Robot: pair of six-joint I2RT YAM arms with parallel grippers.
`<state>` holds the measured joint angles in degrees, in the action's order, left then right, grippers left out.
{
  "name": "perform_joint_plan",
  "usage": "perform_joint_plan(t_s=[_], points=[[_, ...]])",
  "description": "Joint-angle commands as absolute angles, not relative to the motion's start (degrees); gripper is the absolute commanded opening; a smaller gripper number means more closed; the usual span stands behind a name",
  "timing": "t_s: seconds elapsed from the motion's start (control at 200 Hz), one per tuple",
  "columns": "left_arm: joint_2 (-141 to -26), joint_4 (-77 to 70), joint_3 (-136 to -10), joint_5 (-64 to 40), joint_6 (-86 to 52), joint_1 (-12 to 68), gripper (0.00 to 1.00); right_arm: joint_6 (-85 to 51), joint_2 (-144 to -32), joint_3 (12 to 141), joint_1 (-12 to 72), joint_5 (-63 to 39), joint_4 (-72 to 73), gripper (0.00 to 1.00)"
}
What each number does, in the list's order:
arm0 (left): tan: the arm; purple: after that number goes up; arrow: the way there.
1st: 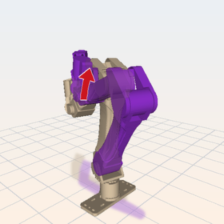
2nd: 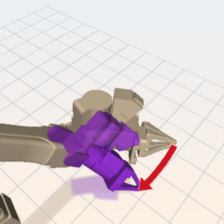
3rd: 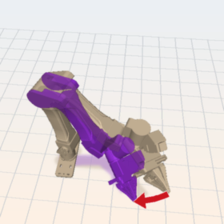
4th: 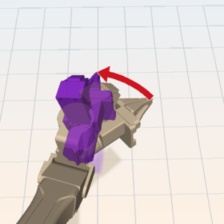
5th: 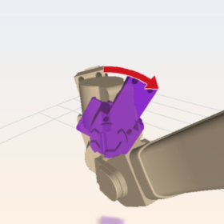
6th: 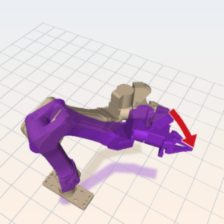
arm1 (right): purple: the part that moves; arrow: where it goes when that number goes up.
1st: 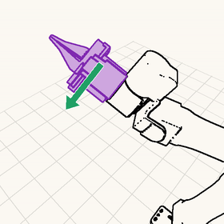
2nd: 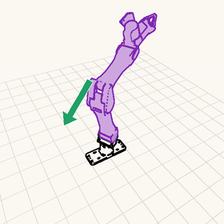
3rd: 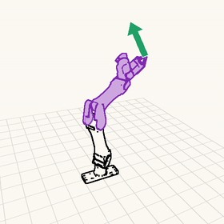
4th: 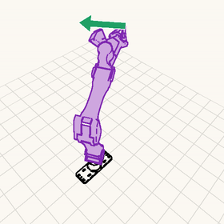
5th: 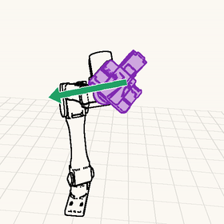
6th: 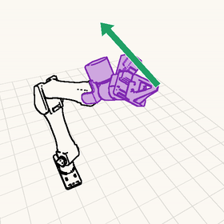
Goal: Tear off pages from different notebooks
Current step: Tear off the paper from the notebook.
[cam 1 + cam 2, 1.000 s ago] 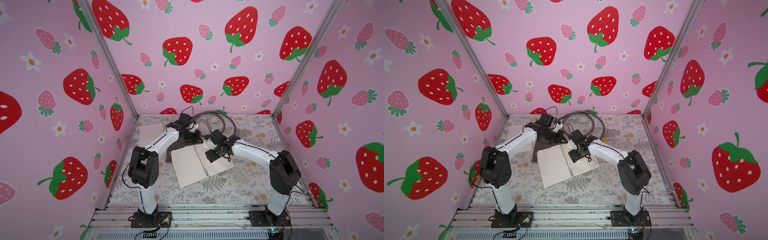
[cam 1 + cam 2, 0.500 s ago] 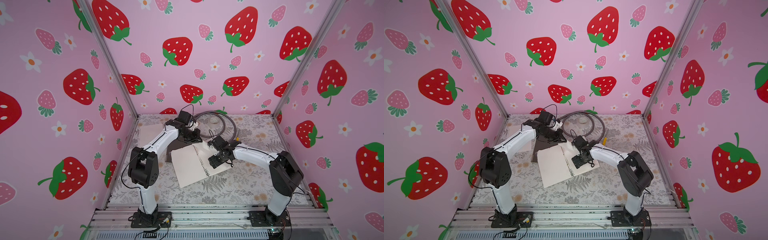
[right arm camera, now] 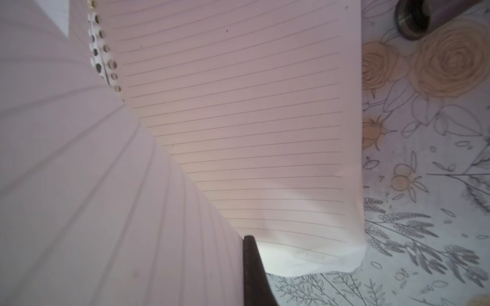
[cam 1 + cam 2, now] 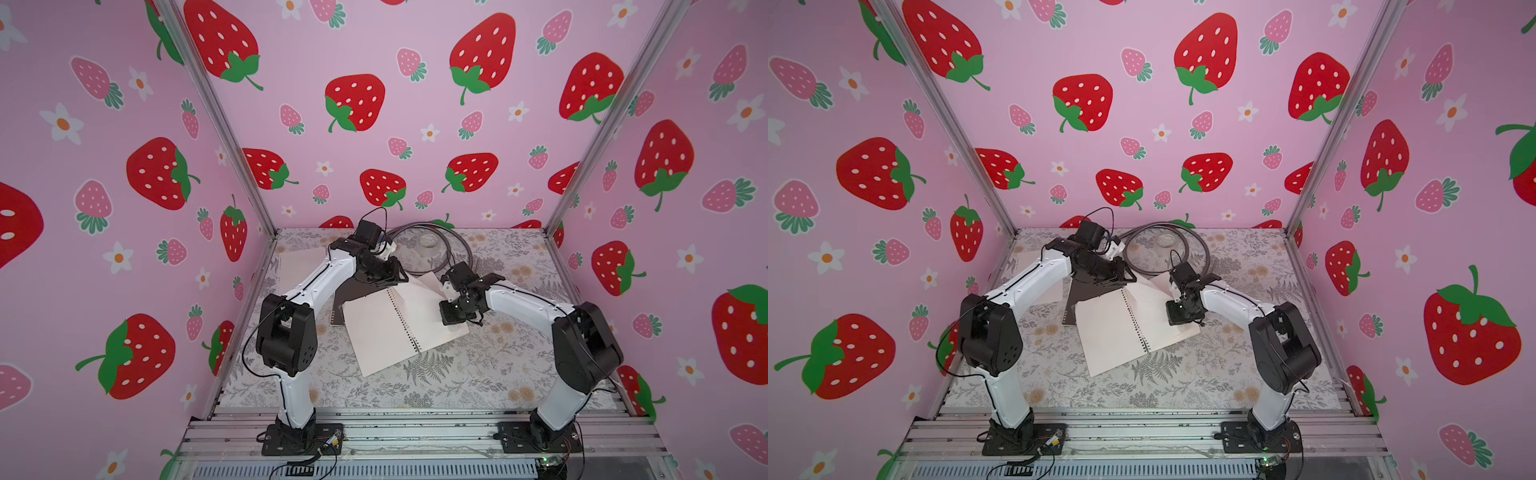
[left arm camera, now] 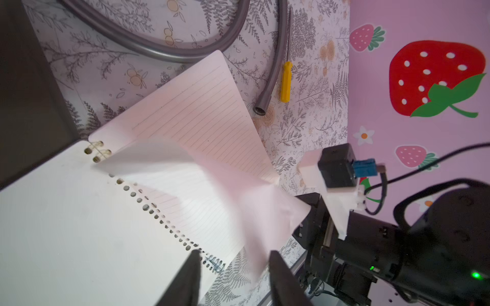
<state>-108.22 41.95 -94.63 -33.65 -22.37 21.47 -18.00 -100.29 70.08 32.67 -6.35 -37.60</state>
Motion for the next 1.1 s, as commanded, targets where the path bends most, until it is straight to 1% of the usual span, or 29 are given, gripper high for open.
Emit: perform_joint_plan(t_s=[0.0,0.12,0.32,0.355,0.43,0.49,0.585,0.71,0.84,0.975,1.096], points=[[-103.6,40.4,-93.2,-33.8,-21.5,21.3,0.59,-24.1,-102.8,74.0,31.3,-20.6,-38.6,0.00],[-98.2,38.0,-87.3,-31.4,-20.1,21.6,0.70,-27.9,-105.9,77.8,31.2,-26.3,-40.8,0.00],[-90.2,38.8,-78.4,-23.3,-15.5,24.2,0.74,-34.0,-107.8,82.0,30.2,-33.7,-41.4,0.00],[-88.8,38.7,-77.0,-21.8,-15.4,24.6,0.76,-34.7,-108.1,82.5,29.9,-34.8,-41.5,0.00],[-86.0,38.1,-74.4,-19.0,-16.1,24.8,0.82,-34.1,-108.5,83.4,29.7,-34.8,-42.9,0.00],[-83.7,36.9,-72.6,-17.3,-16.7,24.8,0.91,-33.1,-108.2,83.3,29.6,-33.9,-44.4,0.00],[-80.4,34.5,-70.9,-15.9,-17.6,24.6,0.95,-32.5,-107.2,81.3,29.4,-33.2,-44.6,0.00],[-79.1,32.7,-70.9,-15.6,-17.7,24.6,0.95,-34.6,-107.0,79.4,29.4,-34.6,-44.5,0.00],[-81.8,38.0,-72.6,-14.4,-14.2,25.4,0.93,-37.3,-108.1,81.1,29.3,-39.2,-43.1,0.00],[-82.1,39.6,-70.6,-12.5,-12.0,28.4,0.91,-40.6,-110.2,85.1,29.2,-43.2,-43.4,0.01],[-83.3,40.2,-70.3,-10.0,-10.9,32.3,0.90,-46.6,-111.6,84.8,29.2,-47.3,-41.1,0.01]])
